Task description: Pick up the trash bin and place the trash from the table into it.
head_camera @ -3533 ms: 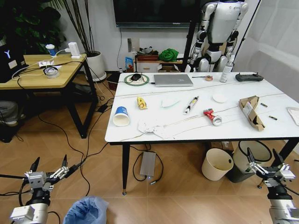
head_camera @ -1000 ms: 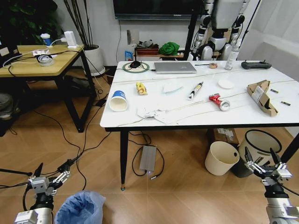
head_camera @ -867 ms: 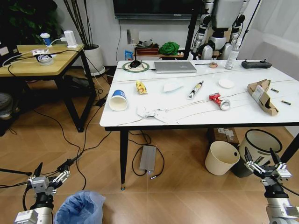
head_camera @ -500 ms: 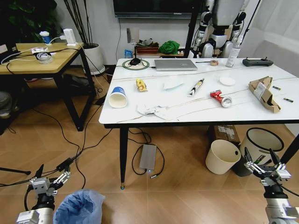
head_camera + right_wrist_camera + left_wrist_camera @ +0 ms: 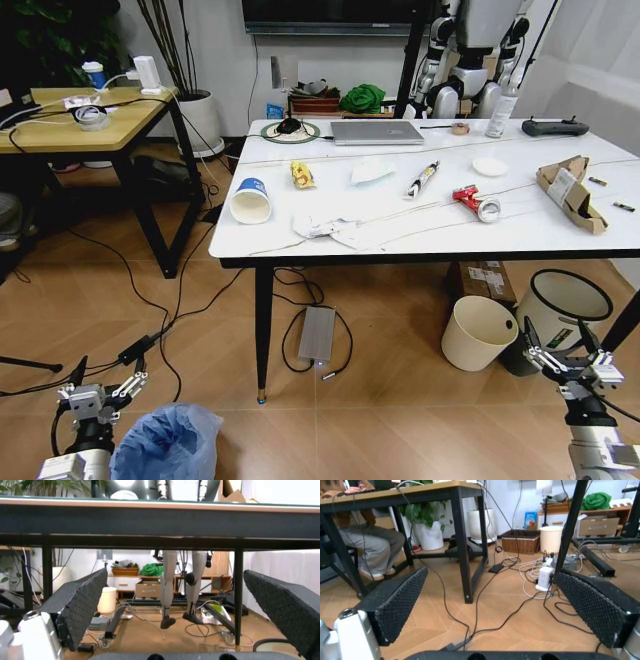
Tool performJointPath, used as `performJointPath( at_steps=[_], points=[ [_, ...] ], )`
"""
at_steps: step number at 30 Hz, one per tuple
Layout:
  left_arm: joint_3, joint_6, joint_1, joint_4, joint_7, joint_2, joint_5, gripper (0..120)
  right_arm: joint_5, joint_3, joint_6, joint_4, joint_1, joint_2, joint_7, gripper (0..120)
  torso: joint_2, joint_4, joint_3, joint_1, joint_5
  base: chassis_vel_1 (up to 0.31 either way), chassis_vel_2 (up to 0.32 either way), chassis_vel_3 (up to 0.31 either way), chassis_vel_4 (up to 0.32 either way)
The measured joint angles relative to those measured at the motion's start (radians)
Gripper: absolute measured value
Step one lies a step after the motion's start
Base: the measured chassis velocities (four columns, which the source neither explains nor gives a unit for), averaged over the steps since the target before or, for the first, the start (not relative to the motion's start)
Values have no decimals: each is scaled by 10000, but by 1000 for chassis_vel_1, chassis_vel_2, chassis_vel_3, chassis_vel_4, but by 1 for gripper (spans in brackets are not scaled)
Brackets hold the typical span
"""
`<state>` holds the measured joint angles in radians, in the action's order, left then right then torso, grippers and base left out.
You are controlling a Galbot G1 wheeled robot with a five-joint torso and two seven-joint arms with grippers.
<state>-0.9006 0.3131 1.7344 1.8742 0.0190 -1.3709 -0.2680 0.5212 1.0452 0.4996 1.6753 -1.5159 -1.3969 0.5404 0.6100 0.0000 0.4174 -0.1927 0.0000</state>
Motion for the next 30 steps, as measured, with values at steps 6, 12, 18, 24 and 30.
performJointPath(
  at_steps=[6, 12, 18, 24, 30],
  points=[
    [-46, -42, -65, -75, 35, -3, -36, 100, 0, -3, 7, -6, -12, -29, 2, 100, -252, 0, -154, 98, 0, 0, 0, 0, 0],
    [-24, -157, -127, -81, 39, -12, -151, 100, 1, 3, 15, -19, -1, -32, 4, 100, -484, 0, -286, 195, 0, 0, 0, 0, 0],
    [54, -274, -188, -219, 128, 11, -487, 100, -72, -38, -62, -19, 196, -268, -18, 100, -741, -1, -449, 288, 0, 0, 0, 0, 0],
    [271, -478, -280, -320, 196, 105, -776, 100, -288, -223, -69, -104, 399, -659, -38, 100, -1004, 0, -606, 395, -1, 0, 0, 0, 0],
    [290, -597, -283, -465, 254, 226, -1101, 100, -346, -297, 31, -307, 419, -738, -27, 100, -1237, -1, -768, 467, 0, 0, 0, 0, 0]
  ],
)
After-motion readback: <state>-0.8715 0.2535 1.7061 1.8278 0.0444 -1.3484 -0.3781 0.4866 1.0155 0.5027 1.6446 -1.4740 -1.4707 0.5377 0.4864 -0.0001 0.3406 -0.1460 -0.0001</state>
